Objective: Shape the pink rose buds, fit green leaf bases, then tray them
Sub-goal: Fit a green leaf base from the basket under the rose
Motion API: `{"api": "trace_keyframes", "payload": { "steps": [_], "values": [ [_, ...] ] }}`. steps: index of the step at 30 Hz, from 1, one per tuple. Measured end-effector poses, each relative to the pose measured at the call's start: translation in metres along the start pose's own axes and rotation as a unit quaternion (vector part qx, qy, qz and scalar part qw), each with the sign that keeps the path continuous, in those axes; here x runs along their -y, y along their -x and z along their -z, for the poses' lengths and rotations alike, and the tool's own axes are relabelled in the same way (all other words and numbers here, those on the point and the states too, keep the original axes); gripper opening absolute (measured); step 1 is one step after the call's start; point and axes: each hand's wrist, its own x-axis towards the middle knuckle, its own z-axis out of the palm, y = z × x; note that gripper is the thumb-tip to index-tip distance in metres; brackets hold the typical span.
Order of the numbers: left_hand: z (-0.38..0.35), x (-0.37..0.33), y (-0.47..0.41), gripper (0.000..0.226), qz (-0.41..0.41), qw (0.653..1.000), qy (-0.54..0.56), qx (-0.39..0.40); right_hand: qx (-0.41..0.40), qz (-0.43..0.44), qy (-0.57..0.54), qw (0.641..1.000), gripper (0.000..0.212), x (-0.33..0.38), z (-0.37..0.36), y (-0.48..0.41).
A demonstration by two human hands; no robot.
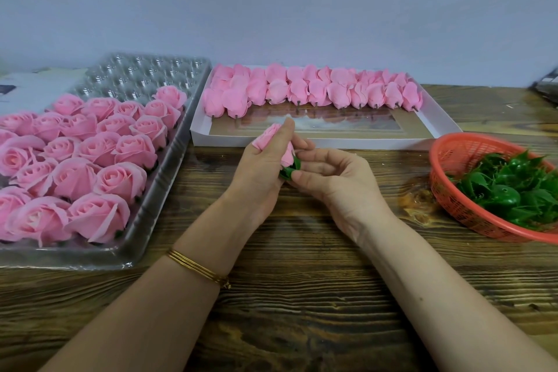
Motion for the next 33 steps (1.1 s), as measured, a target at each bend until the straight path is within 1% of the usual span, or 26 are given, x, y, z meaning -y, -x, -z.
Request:
{"api": "trace_keyframes", "payload": {
  "steps": [2, 6, 7, 9, 11, 14, 19, 24, 26, 33],
  "values": [
    [0.0002, 0.0008, -0.0005, 0.039, 0.000, 1.000, 0.002, 0.005, -0.007, 0.015, 0.021, 1.000, 0.029, -0.0010, 0.0003, -0.0006],
    [0.0014, 0.0015, -0.0012, 0.042, -0.003, 1.000, -0.008, 0.008, -0.011, 0.034, 0.031, 0.999, 0.039, -0.0034, -0.0001, -0.0006],
    [0.0018, 0.0014, -0.0015, 0.042, -0.003, 1.000, -0.015, 0.007, -0.009, 0.034, 0.033, 0.999, 0.038, -0.0033, -0.0004, -0.0007],
    [0.0025, 0.0007, -0.0017, 0.043, 0.000, 1.000, -0.022, 0.003, -0.004, 0.031, 0.032, 0.999, 0.032, -0.0027, -0.0002, -0.0006],
    [0.0033, -0.0006, -0.0015, 0.042, 0.001, 1.000, -0.024, -0.002, 0.002, 0.020, 0.020, 1.000, 0.030, -0.0016, 0.0002, 0.0002],
    [0.0026, -0.0011, -0.0005, 0.040, -0.003, 0.999, -0.037, -0.003, 0.008, 0.005, -0.001, 1.000, 0.031, -0.0020, 0.0012, 0.0004],
    [0.0000, 0.0004, 0.0013, 0.036, -0.012, 0.999, -0.029, 0.002, -0.009, 0.018, 0.018, 1.000, 0.035, -0.0022, 0.0008, 0.0002],
    [0.0006, -0.0015, 0.0009, 0.043, -0.010, 1.000, -0.008, 0.005, 0.003, -0.003, -0.028, 1.000, 0.032, -0.0047, -0.0014, 0.0003],
    [0.0007, -0.0020, 0.0006, 0.045, -0.008, 1.000, -0.002, 0.004, 0.012, -0.016, -0.046, 0.999, 0.034, -0.0040, -0.0013, -0.0002],
    [0.0008, -0.0027, 0.0001, 0.041, -0.014, 1.000, -0.003, 0.008, -0.001, -0.010, -0.041, 0.999, 0.034, -0.0045, -0.0012, -0.0008]
  ]
}}
